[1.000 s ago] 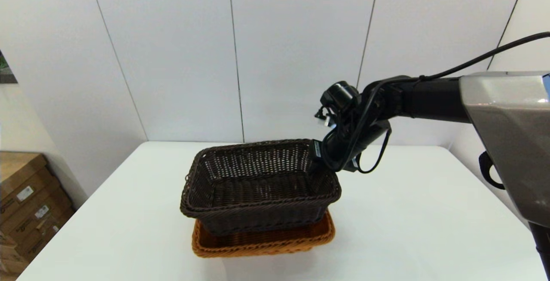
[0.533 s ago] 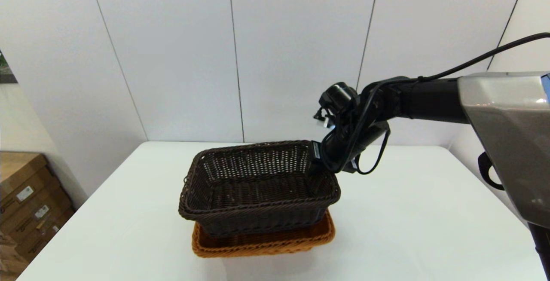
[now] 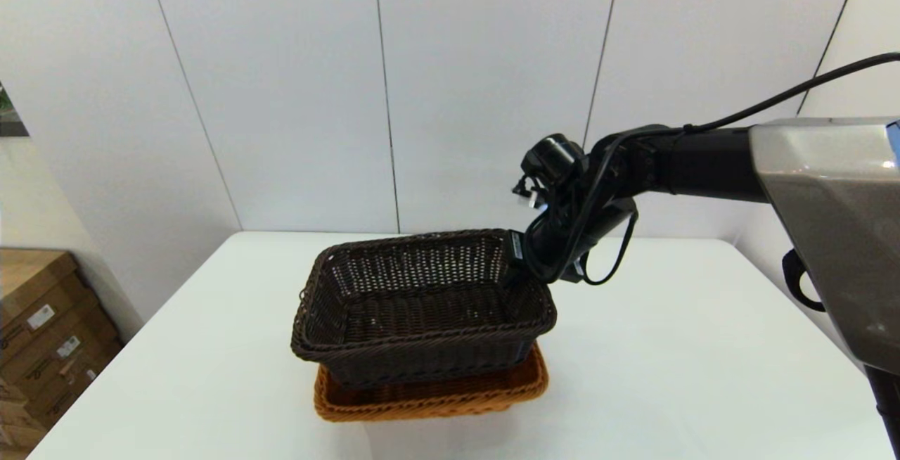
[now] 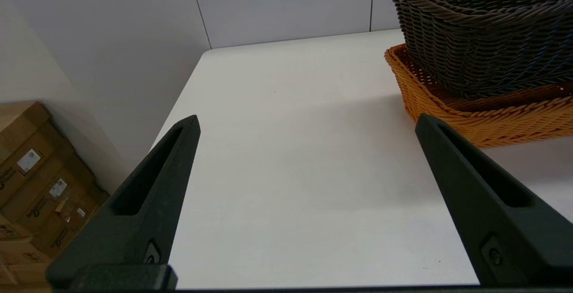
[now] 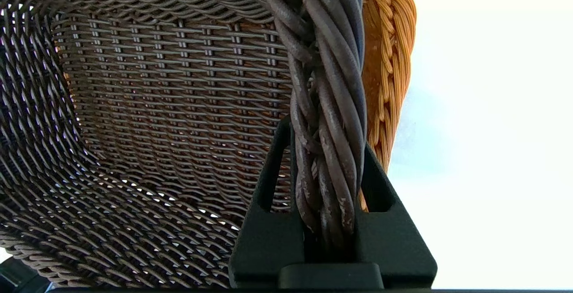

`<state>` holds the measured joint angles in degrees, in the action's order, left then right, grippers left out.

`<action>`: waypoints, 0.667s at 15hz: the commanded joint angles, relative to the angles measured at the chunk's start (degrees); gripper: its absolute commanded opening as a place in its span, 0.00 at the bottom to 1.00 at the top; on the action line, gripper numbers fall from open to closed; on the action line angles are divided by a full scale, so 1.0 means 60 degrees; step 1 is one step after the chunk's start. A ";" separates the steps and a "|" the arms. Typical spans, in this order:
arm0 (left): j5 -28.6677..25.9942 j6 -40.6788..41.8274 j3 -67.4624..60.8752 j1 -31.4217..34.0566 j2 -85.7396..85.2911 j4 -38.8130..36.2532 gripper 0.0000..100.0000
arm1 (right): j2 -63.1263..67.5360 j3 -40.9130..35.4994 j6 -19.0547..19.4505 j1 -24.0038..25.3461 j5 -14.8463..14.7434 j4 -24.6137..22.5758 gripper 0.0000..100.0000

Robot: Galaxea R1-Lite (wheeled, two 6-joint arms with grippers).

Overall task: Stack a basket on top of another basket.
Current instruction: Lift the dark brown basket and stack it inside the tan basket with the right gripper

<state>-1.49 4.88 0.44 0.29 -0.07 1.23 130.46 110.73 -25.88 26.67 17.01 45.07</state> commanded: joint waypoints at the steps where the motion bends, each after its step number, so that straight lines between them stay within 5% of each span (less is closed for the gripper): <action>1: -0.0001 0.0008 0.0000 -0.0005 0.0012 0.0000 1.00 | 0.0009 0.0003 -0.0022 0.0037 0.0037 0.0033 0.00; 10: -0.0001 0.0008 0.0000 -0.0005 0.0012 0.0000 1.00 | 0.0112 0.0003 -0.0037 0.0022 0.0037 -0.0290 0.00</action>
<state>-1.49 4.90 0.44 0.29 -0.07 1.23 130.88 110.78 -25.95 26.78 17.12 43.04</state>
